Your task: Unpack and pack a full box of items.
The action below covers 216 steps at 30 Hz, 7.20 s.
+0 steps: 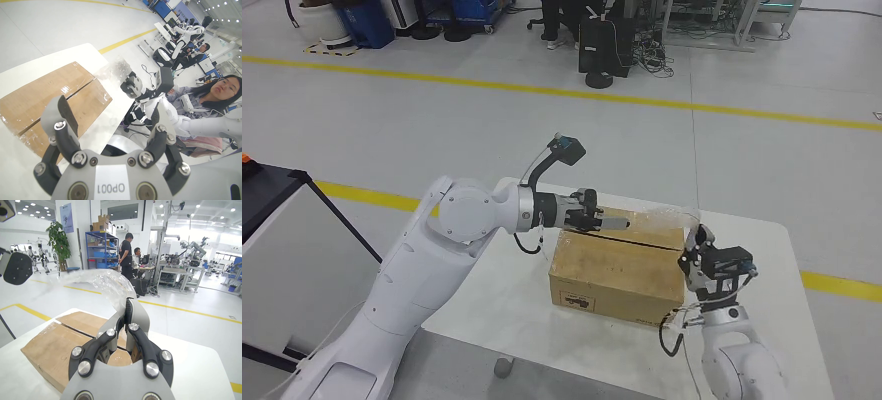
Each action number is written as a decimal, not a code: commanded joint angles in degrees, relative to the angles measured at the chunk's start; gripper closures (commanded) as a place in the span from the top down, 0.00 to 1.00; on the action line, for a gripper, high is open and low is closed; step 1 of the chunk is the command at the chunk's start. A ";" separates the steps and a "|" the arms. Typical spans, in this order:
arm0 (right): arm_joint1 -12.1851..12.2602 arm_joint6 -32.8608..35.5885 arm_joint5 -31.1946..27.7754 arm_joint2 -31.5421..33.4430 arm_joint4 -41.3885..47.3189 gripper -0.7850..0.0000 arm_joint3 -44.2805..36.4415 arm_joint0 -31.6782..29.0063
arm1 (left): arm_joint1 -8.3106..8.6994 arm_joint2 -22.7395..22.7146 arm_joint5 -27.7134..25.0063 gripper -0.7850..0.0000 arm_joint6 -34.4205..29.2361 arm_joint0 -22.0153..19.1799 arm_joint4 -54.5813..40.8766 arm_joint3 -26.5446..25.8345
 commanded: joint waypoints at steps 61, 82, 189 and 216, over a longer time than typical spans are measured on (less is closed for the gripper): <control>5.86 26.39 -40.86 31.41 60.38 1.00 44.83 4.07 | 0.00 0.00 0.00 1.00 0.00 0.00 0.00 0.00; 8.25 26.76 -43.48 40.81 62.88 1.00 47.30 1.99 | 0.00 0.00 0.00 1.00 0.00 0.00 0.00 0.00; 14.69 66.08 -25.23 4.68 97.39 1.00 39.99 23.24 | -1.73 2.43 5.70 1.00 0.13 -7.70 -4.20 41.67; 14.39 65.09 -27.69 0.76 97.65 1.00 39.70 23.54 | -5.06 6.33 10.71 1.00 -2.94 -10.53 -12.52 49.73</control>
